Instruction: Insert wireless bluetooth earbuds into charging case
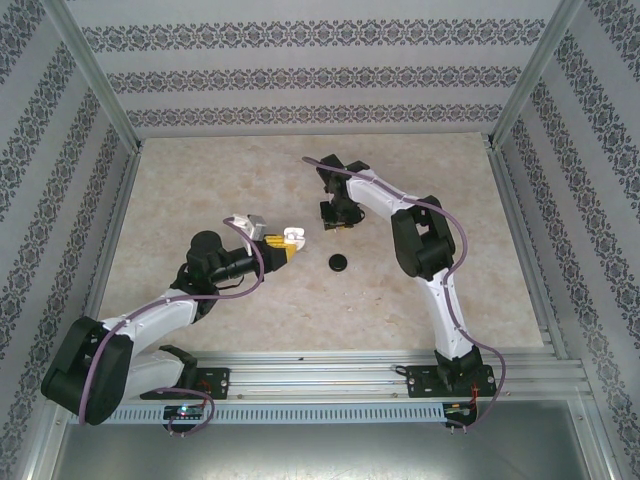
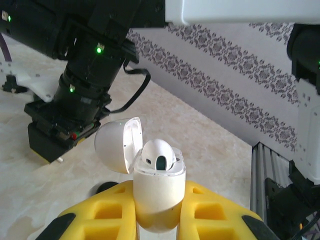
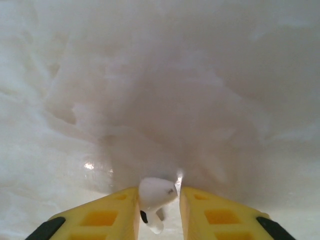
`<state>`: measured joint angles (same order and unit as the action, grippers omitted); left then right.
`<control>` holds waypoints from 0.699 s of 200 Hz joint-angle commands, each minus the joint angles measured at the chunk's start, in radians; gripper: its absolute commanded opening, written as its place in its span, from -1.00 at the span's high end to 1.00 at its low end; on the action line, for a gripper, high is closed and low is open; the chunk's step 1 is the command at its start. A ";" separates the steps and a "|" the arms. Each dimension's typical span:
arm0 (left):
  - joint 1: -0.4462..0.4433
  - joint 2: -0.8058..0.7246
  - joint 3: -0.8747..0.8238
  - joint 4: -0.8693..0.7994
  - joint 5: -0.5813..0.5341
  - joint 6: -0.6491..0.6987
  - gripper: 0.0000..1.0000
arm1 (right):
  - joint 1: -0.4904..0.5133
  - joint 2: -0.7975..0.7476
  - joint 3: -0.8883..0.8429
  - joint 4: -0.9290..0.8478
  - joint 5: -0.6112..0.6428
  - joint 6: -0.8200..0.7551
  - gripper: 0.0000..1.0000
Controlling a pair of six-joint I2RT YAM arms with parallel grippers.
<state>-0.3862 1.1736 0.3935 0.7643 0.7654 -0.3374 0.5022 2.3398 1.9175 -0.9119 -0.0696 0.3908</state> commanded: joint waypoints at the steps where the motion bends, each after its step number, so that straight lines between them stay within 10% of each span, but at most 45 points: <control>1: -0.010 -0.020 -0.031 0.107 0.006 -0.035 1.00 | 0.023 0.001 -0.047 -0.030 -0.006 -0.023 0.53; 140: -0.010 -0.211 -0.043 -0.136 -0.017 0.042 1.00 | 0.024 -0.158 -0.117 -0.020 -0.117 0.056 0.18</control>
<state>-0.3862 0.9722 0.3550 0.6445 0.7544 -0.3187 0.5472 2.2101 1.7630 -0.8928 -0.1493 0.4240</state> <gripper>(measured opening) 0.178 0.408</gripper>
